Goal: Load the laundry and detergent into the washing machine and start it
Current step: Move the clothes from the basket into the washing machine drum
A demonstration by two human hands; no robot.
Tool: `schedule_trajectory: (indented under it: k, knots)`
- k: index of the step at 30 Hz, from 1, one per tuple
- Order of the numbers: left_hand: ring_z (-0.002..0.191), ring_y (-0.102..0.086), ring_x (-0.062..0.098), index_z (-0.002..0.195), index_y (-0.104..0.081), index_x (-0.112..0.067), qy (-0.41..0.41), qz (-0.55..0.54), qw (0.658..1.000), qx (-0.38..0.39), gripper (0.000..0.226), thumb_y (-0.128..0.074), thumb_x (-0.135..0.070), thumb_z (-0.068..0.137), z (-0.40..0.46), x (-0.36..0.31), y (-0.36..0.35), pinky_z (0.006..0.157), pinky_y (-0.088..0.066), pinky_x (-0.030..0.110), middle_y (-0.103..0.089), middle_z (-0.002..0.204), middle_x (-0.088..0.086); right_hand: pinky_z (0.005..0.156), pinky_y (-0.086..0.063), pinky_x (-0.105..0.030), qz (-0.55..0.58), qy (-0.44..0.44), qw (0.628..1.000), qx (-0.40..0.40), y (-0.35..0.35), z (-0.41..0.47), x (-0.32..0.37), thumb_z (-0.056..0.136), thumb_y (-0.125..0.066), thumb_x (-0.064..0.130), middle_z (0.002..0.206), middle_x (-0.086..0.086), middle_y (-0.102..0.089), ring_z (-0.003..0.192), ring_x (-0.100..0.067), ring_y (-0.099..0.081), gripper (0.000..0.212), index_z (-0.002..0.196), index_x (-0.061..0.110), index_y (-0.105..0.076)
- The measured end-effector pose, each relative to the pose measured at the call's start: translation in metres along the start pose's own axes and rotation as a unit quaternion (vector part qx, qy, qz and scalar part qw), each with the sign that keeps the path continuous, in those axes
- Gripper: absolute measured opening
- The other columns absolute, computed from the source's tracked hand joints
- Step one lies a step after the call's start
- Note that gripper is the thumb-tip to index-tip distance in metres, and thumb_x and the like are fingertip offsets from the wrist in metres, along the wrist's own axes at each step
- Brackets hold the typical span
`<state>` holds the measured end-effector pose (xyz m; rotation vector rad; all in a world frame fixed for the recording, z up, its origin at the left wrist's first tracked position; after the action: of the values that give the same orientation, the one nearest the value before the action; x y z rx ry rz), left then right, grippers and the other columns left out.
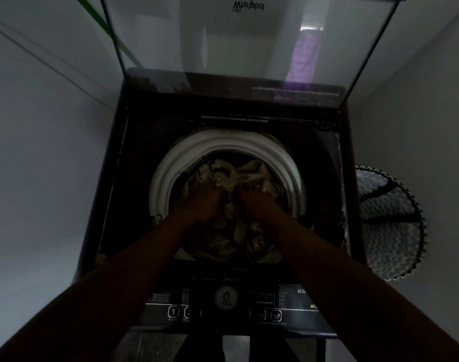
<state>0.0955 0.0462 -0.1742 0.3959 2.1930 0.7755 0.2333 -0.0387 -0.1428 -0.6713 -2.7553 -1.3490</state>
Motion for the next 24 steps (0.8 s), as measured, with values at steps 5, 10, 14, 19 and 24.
schedule_trajectory:
  k: [5,10,14,19,24]
  knots:
    - [0.138,-0.035,0.027,0.146,-0.040,-0.012,-0.019,-0.055,0.998,-0.034,0.058,-0.040,-0.044,0.097,-0.004,-0.018,0.011,0.120,-0.020,0.041,-0.037,0.151,0.012,0.104,-0.040,-0.032,-0.014,0.000,0.996,-0.085,0.026,-0.019,-0.006,0.097,-0.051,0.043,0.127,-0.012,-0.062,0.117,-0.022,-0.057,0.045,0.127,0.010,-0.062]
    - [0.120,-0.051,0.031,0.128,-0.054,0.008,-0.040,-0.046,0.997,-0.050,0.035,-0.048,-0.012,0.101,-0.012,-0.056,0.026,0.101,-0.030,0.021,-0.051,0.135,0.025,0.085,-0.050,-0.042,0.170,-0.008,0.977,-0.130,0.049,-0.046,-0.015,0.094,-0.054,0.021,0.107,-0.011,-0.065,0.099,-0.029,-0.062,0.023,0.110,0.008,-0.064]
    - [0.107,-0.059,0.031,0.117,-0.065,-0.002,-0.073,-0.057,0.993,-0.077,0.036,-0.048,-0.027,0.097,-0.014,-0.090,0.034,0.098,-0.044,0.033,-0.063,0.119,0.019,0.088,-0.048,-0.038,0.194,0.008,0.967,-0.168,0.063,-0.067,-0.042,0.100,-0.049,0.022,0.101,-0.010,-0.064,0.093,-0.024,-0.058,0.026,0.091,0.005,-0.066]
    - [0.100,-0.059,0.018,0.116,-0.066,-0.013,-0.150,-0.040,0.975,-0.158,0.024,-0.054,-0.022,0.097,0.002,-0.159,0.035,0.085,-0.044,0.027,-0.061,0.109,0.004,0.069,-0.044,-0.035,0.211,-0.067,0.917,-0.332,0.090,-0.105,-0.091,0.092,-0.059,0.032,0.093,-0.017,-0.069,0.088,-0.033,-0.063,0.029,0.088,0.004,-0.064]
    - [0.089,-0.055,0.014,0.108,-0.067,-0.008,-0.302,-0.007,0.929,-0.214,0.019,-0.058,-0.007,0.091,0.020,-0.230,0.023,0.076,-0.042,0.019,-0.055,0.100,0.005,0.066,-0.040,-0.030,0.293,-0.133,0.842,-0.433,0.099,-0.141,-0.159,0.089,-0.064,0.031,0.080,-0.015,-0.068,0.079,-0.029,-0.064,0.027,0.072,0.012,-0.058]
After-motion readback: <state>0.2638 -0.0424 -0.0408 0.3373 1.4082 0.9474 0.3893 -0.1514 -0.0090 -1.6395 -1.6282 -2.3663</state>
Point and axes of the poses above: each hand's wrist, its own z-axis towards the middle knuckle, its own y-axis out of the back of the hand, x = y × z, the point moved 1 cm from there along z, towards the middle knuckle
